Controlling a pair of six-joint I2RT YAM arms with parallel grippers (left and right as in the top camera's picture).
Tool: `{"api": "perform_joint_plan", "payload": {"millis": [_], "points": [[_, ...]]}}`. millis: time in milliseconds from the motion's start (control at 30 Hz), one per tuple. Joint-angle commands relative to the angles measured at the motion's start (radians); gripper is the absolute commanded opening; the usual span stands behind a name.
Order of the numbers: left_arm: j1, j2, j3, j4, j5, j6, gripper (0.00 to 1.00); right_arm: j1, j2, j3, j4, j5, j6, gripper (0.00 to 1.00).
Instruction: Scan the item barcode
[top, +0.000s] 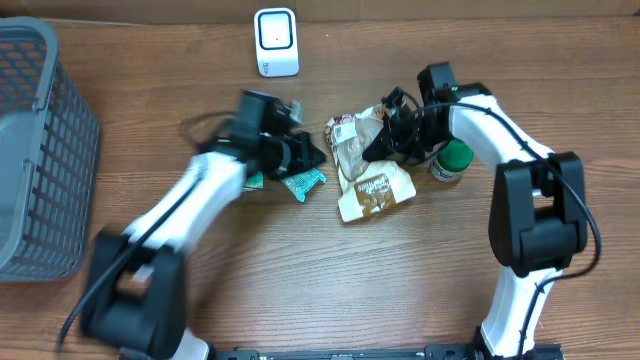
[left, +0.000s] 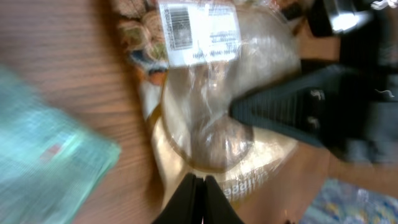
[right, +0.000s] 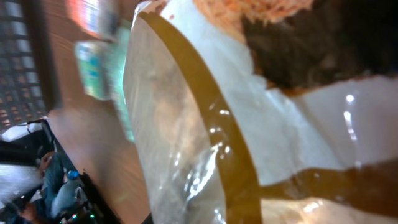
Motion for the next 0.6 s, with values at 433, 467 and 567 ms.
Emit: {"api": "perform_joint_plan", "payload": {"millis": [433,467,567], "points": [[0.377,-0.305,0.084,-0.517,-0.474,0.433,0.70,0.027,-0.220,0.098,0.222,-0.449,0.050,0.04],[0.377,-0.305,0.084,-0.518,-0.507,0.433,1.00,0.031,-0.220,0.099,0.233,-0.426,0.081,0.04],[0.377,-0.305,0.084,-0.520,-0.577,0.433,1.00,0.047,-0.220,0.130,0.237,-0.320,0.159,0.04]]}}
